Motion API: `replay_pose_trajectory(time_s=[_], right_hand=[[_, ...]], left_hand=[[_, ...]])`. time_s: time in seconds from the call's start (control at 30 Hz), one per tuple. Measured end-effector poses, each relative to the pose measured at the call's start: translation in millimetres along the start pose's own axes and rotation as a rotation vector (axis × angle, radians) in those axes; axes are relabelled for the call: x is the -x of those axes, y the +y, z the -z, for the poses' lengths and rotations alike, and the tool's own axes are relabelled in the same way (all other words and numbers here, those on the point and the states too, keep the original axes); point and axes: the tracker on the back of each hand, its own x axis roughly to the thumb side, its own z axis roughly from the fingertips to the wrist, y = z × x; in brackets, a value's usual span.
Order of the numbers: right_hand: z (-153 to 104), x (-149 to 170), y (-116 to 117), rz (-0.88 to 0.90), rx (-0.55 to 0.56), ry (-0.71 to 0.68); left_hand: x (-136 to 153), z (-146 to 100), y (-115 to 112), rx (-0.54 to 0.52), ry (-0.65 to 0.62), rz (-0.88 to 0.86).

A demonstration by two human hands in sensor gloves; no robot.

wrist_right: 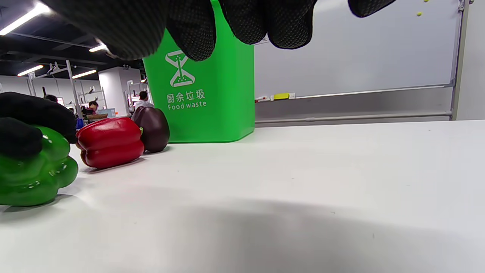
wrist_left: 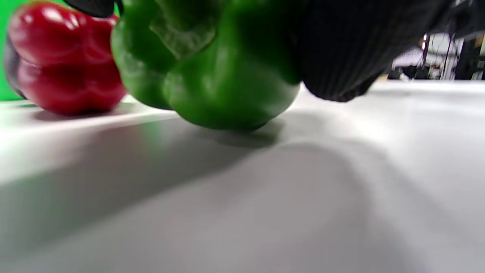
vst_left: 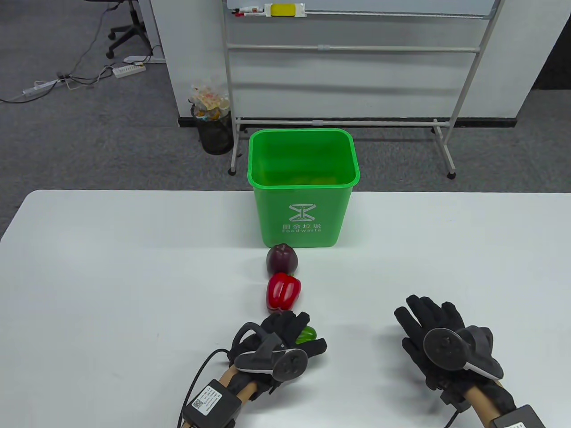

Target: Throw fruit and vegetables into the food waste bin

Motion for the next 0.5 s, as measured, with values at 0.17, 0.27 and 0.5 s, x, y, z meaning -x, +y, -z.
replay_pose_trajectory(time_s=[0.17, 0.27, 0.5], right_hand=[[0.0, -1.4, 1.2, -0.004, -0.011, -0.002], [0.3, -3.0, 2.0, -0.009, -0.017, -0.005], [1.6, -8.5, 10.2, -0.025, -0.062, -0.024]], left_hand=[[-1.0, -5.2, -4.8, -0.053, 0.045, -0.377], [-0.3, -6.2, -7.1, -0.066, 0.062, -0.637], [-6.5, 13.2, -10.3, -0.056, -0.024, -1.517]])
